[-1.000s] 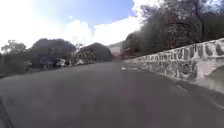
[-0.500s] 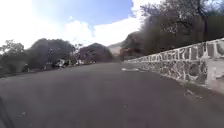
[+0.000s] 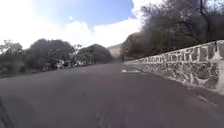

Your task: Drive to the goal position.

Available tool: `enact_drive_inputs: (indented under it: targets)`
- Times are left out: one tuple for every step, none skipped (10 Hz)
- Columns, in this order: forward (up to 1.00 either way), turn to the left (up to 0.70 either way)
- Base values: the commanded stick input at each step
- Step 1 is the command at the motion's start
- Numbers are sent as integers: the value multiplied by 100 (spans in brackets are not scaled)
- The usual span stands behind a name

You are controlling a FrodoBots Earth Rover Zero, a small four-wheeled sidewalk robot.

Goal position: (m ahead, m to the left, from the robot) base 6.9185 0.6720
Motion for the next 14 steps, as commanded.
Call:
enact_drive_inputs:
  targets:
    - [70,0]
    - [70,0]
    - [70,0]
    - [70,0]
    - [70,0]
    - [70,0]
    - [70,0]
    - [70,0]
    - [70,0]
    - [70,0]
    - [70,0]
    - [70,0]
    - [70,0]
    - [70,0]
